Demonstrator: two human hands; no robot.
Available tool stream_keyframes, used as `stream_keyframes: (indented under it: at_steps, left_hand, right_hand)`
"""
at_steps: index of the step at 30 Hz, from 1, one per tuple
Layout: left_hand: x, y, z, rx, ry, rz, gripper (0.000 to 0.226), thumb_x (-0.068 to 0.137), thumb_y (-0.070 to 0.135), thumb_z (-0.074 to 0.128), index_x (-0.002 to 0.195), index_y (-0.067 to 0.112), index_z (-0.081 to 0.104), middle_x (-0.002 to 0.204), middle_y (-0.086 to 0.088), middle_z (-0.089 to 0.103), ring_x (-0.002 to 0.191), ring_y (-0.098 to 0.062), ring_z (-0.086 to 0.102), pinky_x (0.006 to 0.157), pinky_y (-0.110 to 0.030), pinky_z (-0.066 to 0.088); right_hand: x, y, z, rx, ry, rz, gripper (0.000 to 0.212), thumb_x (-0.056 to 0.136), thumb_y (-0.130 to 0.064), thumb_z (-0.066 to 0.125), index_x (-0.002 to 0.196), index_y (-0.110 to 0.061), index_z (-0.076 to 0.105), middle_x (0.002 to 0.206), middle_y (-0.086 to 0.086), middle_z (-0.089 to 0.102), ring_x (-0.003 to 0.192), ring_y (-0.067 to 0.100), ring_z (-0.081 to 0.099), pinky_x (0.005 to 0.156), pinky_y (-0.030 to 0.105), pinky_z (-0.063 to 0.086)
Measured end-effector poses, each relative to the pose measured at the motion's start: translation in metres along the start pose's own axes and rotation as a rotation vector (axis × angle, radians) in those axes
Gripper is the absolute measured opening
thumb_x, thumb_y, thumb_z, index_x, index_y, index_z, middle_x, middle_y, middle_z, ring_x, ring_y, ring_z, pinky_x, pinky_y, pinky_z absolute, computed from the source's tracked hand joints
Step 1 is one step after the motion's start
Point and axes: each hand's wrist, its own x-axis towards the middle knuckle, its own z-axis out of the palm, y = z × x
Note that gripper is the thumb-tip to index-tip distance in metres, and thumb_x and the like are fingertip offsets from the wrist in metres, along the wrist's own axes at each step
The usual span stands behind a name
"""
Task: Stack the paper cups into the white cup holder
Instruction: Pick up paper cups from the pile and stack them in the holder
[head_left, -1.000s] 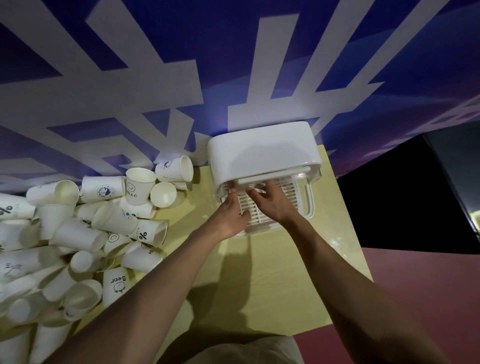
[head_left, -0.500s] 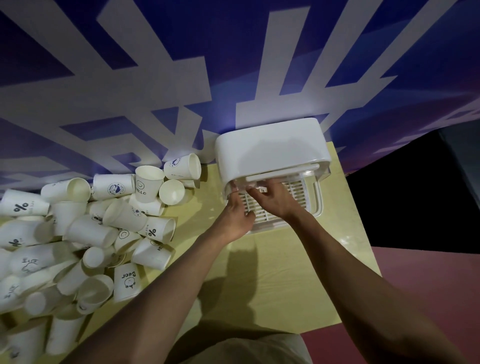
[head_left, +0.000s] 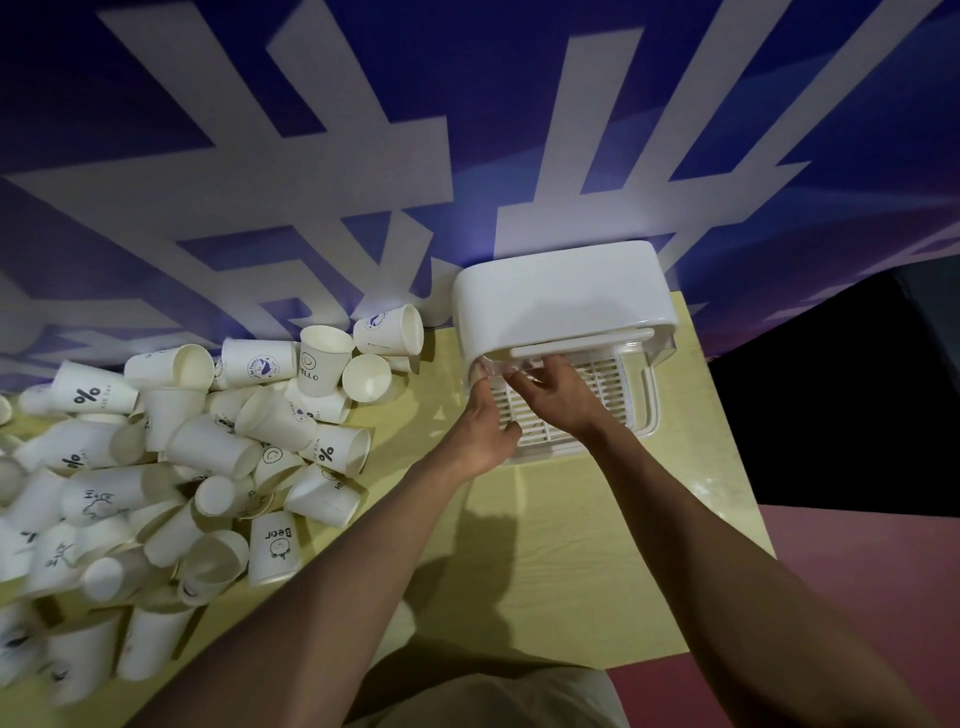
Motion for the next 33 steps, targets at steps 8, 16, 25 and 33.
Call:
stream_keyframes:
  at_steps: [8, 16, 25, 33]
  left_hand:
    - [-0.016, -0.005, -0.006, 0.133, -0.140, 0.008, 0.089, 0.100, 0.031, 0.052, 0.159, 0.020, -0.014, 0.151, -0.007, 0.044, 0.110, -0.020, 0.061, 0.085, -0.028, 0.051]
    - [-0.109, -0.091, -0.012, 0.045, 0.061, 0.066, 0.055, 0.099, 0.034, 0.060, 0.150, 0.034, 0.039, 0.138, 0.010, 0.051, 0.125, -0.007, 0.051, 0.103, -0.032, 0.048]
    - [-0.185, -0.216, -0.042, 0.187, 0.605, -0.188, 0.062, 0.088, 0.021, 0.072, 0.144, 0.017, 0.046, 0.146, -0.010, 0.034, 0.129, -0.033, 0.039, 0.105, -0.047, 0.042]
    - [-0.170, -0.234, -0.042, 0.434, 0.424, -0.324, 0.054, 0.088, 0.040, 0.066, 0.137, 0.026, 0.050, 0.153, -0.014, 0.018, 0.132, -0.035, 0.028, 0.106, -0.047, 0.039]
  right_hand:
    - [-0.020, 0.004, 0.009, -0.062, 0.068, -0.011, 0.051, 0.099, -0.026, 0.064, 0.142, -0.005, 0.045, 0.141, 0.012, 0.053, 0.132, 0.028, 0.055, 0.107, 0.041, 0.049]
    - [-0.100, 0.026, 0.040, -0.224, 0.096, -0.131, 0.048, 0.100, -0.023, 0.062, 0.146, -0.017, 0.049, 0.139, 0.005, 0.049, 0.116, 0.019, 0.061, 0.093, 0.035, 0.057]
    - [-0.142, 0.016, 0.126, -0.394, -0.137, -0.202, 0.048, 0.098, -0.029, 0.064, 0.144, -0.021, 0.050, 0.139, 0.000, 0.050, 0.116, 0.015, 0.060, 0.095, 0.035, 0.056]
    - [-0.145, 0.007, 0.171, -0.627, -0.188, -0.272, 0.051, 0.093, -0.035, 0.059, 0.138, -0.011, 0.053, 0.129, 0.017, 0.057, 0.112, 0.033, 0.062, 0.097, 0.038, 0.051]
